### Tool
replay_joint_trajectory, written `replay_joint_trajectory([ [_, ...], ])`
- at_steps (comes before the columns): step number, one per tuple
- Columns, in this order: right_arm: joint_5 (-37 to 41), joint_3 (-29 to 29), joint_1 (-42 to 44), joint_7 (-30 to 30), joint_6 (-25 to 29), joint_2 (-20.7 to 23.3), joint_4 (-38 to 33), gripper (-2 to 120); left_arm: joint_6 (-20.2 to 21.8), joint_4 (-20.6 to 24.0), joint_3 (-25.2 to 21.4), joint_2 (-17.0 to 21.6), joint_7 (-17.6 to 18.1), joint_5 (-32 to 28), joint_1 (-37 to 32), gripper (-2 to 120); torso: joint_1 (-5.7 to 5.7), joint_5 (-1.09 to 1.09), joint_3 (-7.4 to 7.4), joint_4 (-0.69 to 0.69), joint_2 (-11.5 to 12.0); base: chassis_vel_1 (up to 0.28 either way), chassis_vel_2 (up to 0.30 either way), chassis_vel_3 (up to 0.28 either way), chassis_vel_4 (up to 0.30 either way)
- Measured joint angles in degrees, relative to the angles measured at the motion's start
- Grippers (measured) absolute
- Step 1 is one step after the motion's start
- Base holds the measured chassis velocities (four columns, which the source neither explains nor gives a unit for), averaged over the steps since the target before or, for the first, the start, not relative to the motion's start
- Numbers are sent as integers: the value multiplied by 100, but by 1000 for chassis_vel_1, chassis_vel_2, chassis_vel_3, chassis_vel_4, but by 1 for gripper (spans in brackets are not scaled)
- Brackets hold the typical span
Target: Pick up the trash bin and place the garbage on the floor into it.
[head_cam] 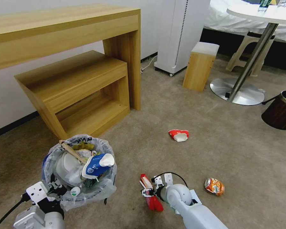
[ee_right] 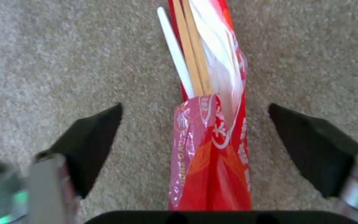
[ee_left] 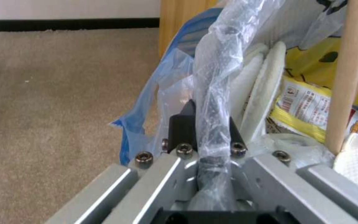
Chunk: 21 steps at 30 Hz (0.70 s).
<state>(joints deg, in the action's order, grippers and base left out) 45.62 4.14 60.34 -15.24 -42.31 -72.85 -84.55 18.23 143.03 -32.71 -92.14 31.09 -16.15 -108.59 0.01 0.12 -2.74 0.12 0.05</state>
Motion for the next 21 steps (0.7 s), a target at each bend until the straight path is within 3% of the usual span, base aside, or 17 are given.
replay_joint_trajectory([
  [2,-22,43,-41,-12,5,-11,74,75,3,-15,-10,0,6,-15,13,0,0,0,0,0,0,0,0,0,0],
  [4,-33,59,-50,-12,6,-8,88,71,6,-18,-12,0,7,-22,18,0,0,0,0,0,0,0,0,0,0],
  [6,-60,81,-78,-14,8,0,127,60,15,-24,-14,0,12,-44,31,0,0,0,0,0,0,0,0,0,0],
  [16,-262,102,-29,9,14,70,187,28,18,-41,-6,0,17,-51,47,0,0,0,0,0,0,0,0,0,0],
  [18,-332,98,-5,34,16,90,196,14,18,-41,4,0,17,-51,42,0,0,0,0,0,0,0,0,0,0],
  [21,-362,73,17,51,16,102,192,10,18,-35,14,0,17,-47,29,0,0,0,0,0,0,0,0,0,0],
])
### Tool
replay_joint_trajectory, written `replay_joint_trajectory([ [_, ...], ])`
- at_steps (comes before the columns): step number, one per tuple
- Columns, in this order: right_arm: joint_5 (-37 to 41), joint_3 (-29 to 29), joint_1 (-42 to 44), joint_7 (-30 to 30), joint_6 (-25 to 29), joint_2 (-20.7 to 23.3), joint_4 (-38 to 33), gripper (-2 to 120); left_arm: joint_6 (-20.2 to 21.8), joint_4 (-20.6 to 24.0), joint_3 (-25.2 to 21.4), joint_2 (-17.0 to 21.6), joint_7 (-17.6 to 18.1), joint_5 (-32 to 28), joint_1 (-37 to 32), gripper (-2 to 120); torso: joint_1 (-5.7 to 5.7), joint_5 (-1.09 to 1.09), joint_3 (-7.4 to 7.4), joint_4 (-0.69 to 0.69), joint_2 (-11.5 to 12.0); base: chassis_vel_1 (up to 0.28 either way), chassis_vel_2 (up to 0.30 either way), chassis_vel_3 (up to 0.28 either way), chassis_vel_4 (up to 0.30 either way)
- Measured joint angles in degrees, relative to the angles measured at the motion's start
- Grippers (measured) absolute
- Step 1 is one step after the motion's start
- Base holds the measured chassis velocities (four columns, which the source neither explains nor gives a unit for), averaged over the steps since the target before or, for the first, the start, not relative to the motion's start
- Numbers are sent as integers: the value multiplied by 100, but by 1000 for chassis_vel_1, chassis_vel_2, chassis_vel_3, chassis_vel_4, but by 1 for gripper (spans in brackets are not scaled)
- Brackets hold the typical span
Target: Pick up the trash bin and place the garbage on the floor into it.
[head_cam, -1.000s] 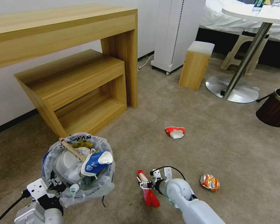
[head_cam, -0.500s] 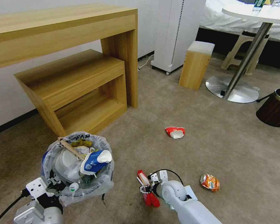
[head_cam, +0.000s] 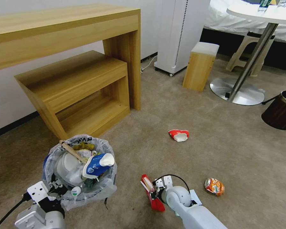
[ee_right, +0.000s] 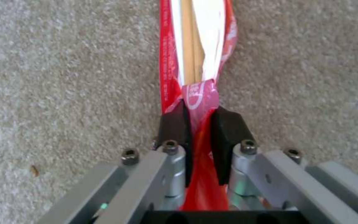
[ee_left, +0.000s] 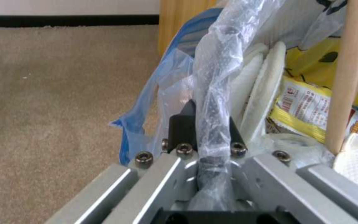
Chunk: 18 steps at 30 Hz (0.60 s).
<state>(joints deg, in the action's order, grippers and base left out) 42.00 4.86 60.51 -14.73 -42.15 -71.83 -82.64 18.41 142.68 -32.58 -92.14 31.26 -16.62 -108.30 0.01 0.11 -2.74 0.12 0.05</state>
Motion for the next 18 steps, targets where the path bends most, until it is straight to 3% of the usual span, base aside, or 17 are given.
replay_joint_trajectory([
  [6,-69,-68,39,42,0,19,-68,6,0,24,11,0,1,20,-28,0,0,0,0,0,0,0,0,0,0],
  [10,-75,-259,166,337,237,164,-566,3,-7,49,25,0,2,50,-57,0,0,0,0,0,0,0,0,0,0],
  [13,-138,-411,267,883,1117,430,-1115,0,-13,51,27,0,3,55,-51,0,-1,-1,1,0,0,0,0,0,0],
  [14,-138,-411,267,883,1117,430,-1115,0,-13,51,27,0,3,55,-51,0,-1,-1,1,0,0,0,0,0,0],
  [15,-234,-511,289,1294,1662,587,-1350,0,-13,48,30,0,3,55,-41,0,0,0,1,0,0,0,0,0,0],
  [17,-287,-644,296,1799,2181,785,-1614,0,-18,1,36,0,1,57,-20,0,0,-2,1,0,0,0,0,0,0],
  [18,-287,-644,296,1799,2181,785,-1614,0,-18,1,36,0,1,57,-20,0,0,-2,1,0,0,0,0,0,0],
])
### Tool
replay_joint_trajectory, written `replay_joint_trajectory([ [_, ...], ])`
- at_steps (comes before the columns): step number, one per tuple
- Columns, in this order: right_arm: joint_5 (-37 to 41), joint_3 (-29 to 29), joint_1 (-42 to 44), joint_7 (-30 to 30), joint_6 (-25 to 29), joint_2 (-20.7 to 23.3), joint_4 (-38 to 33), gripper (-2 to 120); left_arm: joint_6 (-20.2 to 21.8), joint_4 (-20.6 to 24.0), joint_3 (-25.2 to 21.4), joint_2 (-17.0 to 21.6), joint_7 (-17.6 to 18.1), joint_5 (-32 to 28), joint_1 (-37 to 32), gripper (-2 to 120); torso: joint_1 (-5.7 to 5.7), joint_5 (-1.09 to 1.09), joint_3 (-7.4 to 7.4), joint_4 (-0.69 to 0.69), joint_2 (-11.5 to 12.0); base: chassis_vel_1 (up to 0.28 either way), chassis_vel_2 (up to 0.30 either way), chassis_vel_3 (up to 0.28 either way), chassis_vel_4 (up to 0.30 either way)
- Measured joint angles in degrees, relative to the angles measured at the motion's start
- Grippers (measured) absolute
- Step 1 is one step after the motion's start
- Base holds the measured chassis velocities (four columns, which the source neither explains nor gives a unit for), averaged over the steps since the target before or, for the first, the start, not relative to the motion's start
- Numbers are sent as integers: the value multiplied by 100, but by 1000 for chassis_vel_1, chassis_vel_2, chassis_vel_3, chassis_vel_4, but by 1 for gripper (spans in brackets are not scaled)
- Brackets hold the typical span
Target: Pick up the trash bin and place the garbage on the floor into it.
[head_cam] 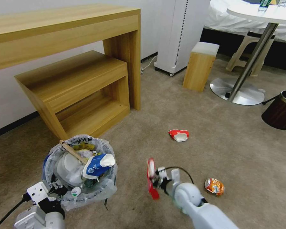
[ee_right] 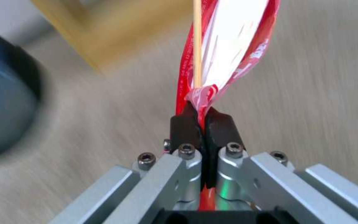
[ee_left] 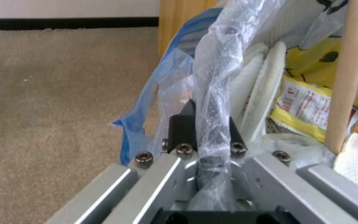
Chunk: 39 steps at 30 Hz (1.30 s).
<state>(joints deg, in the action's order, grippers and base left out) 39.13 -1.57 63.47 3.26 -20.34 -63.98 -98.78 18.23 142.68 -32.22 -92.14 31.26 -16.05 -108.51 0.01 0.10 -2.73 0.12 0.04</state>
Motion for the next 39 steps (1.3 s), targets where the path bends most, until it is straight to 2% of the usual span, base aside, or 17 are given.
replay_joint_trajectory([
  [2,58,-234,-39,834,760,294,-410,0,0,-120,34,0,0,-13,36,0,0,3,0,0,0,0,0,0,0],
  [3,58,-234,-39,834,760,294,-410,0,0,-120,34,0,0,-13,36,0,0,3,0,0,0,0,0,0,0],
  [4,140,-314,-90,1207,1093,379,-529,0,-1,-199,56,0,-1,-24,61,0,0,1,0,1,0,0,0,0,0],
  [5,534,-408,-336,2430,1892,489,-685,0,0,-416,148,0,-2,-7,132,0,0,2,0,0,0,0,0,0,0],
  [6,787,-345,-543,3138,2326,483,-679,0,0,-521,211,0,-8,49,174,0,0,3,0,0,0,0,0,0,0],
  [7,787,-345,-543,3138,2326,483,-679,0,0,-521,211,0,-8,49,174,0,0,3,0,0,0,0,0,0,0],
  [10,1153,14,-1053,4003,2845,351,-511,0,0,-682,350,1,-35,177,263,0,0,2,-1,0,0,0,0,0,0],
  [15,1317,541,-1525,4247,2924,105,-233,0,0,-725,467,1,-62,272,324,0,0,2,-1,0,0,0,0,0,0],
  [18,1191,989,-1940,4244,2957,-208,147,0,0,-701,522,1,-68,310,321,0,0,4,-1,-1,0,0,0,0,0],
  [25,1052,1604,-2227,4410,3090,-618,751,0,-2,-538,540,1,-77,346,209,0,0,2,-1,0,0,0,0,0,0],
  [39,361,2111,-2201,4721,3103,-670,1144,0,-27,-383,669,1,-97,474,86,0,0,2,0,0,0,0,0,0,0],
])
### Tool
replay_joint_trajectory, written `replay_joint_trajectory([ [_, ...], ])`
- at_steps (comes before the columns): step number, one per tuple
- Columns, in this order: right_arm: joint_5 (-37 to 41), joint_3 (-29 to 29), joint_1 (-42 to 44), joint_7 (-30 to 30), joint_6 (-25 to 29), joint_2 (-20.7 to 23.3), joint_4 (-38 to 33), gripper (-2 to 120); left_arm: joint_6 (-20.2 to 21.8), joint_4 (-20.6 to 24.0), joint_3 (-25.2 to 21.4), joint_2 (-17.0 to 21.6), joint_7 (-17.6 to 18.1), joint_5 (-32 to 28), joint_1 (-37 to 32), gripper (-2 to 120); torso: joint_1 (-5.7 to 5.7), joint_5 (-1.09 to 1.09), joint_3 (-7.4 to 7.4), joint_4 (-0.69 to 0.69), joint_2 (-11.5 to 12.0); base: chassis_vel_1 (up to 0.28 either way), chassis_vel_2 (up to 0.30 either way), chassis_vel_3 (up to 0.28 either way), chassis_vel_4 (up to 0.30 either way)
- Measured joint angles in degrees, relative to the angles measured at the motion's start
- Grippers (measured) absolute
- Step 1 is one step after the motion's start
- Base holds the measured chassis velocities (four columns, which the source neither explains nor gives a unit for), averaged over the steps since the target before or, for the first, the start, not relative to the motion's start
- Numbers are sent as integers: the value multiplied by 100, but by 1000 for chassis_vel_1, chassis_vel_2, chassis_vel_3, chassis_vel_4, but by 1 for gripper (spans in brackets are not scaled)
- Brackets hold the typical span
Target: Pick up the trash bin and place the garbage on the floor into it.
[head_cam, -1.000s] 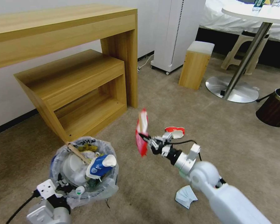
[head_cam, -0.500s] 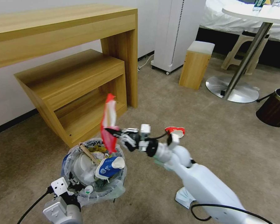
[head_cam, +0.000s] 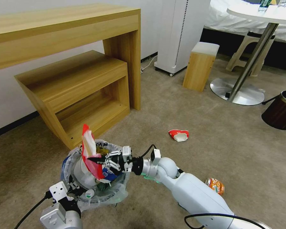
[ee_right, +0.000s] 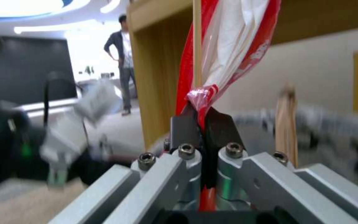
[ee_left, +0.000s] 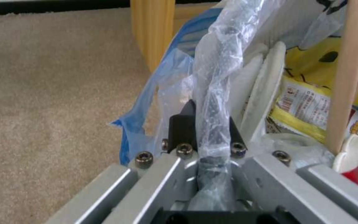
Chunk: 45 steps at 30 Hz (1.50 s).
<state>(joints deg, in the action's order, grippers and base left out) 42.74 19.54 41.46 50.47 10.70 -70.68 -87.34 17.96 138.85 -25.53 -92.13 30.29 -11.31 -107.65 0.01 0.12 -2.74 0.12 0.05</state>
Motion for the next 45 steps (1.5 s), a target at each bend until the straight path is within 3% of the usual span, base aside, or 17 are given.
replay_joint_trajectory([
  [8,-238,37,62,28,-19,25,133,4,-30,93,39,0,-14,40,-90,0,0,0,0,0,0,0,0,0,0],
  [14,-454,-66,178,14,-132,116,41,31,-63,145,42,0,-19,71,-147,0,0,-1,0,0,0,0,0,0,0],
  [20,-654,-303,320,58,-156,347,-119,49,-73,171,76,0,-59,106,-173,0,0,-1,0,0,0,0,0,0,0],
  [26,-588,-705,435,86,-160,703,-319,75,-95,163,121,0,-60,214,-183,0,0,0,0,0,0,0,0,0,0],
  [33,-331,-951,500,-42,-159,817,-493,97,-111,121,184,0,-83,295,-183,0,0,-1,0,0,0,0,0,0,0],
  [45,-76,-1257,664,-177,-196,1148,-951,100,-119,152,137,0,-88,301,-211,0,0,-1,0,0,0,0,0,0,0],
])
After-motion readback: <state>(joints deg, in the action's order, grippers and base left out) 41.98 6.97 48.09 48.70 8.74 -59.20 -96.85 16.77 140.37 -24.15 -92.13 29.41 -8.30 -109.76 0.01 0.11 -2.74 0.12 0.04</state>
